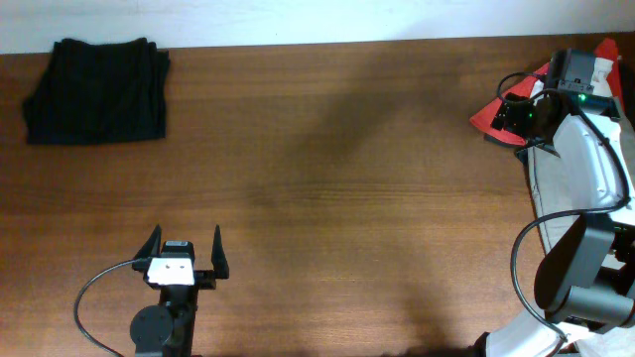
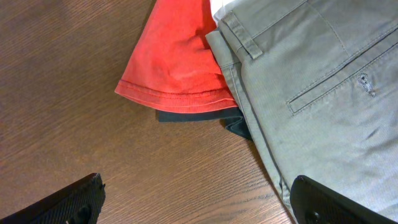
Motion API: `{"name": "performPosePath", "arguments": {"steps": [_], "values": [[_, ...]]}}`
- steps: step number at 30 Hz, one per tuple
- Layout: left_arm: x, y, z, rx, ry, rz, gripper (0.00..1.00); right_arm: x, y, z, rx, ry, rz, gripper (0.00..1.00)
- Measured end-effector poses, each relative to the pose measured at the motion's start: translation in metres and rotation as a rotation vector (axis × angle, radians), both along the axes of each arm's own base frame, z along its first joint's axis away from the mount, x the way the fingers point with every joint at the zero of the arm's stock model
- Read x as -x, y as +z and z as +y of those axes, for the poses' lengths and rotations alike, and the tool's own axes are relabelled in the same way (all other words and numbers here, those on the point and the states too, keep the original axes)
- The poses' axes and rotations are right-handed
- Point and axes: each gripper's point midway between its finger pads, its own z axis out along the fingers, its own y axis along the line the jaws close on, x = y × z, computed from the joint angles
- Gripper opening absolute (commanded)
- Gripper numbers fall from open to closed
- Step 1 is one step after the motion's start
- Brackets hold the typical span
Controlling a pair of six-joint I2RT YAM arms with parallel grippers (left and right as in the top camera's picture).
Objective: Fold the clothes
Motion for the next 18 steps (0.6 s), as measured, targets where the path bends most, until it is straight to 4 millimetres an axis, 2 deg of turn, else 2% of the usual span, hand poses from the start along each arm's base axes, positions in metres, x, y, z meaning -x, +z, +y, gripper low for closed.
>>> {"name": "performPosePath", "arguments": {"steps": [12,15,18], "values": [[0.000,0.000,0.000,0.000,0.000,0.000,0.99,0.000,0.004,0.000,0.003,0.001,-0.009,0.99],[0.000,0.000,0.000,0.000,0.000,0.000,0.99,0.002,0.022,0.001,0.013,0.001,-0.047,0.99],[0.000,0.000,0.000,0.000,0.000,0.000,0.99,0.007,0.060,0.002,0.037,0.000,-0.131,0.99]]}}
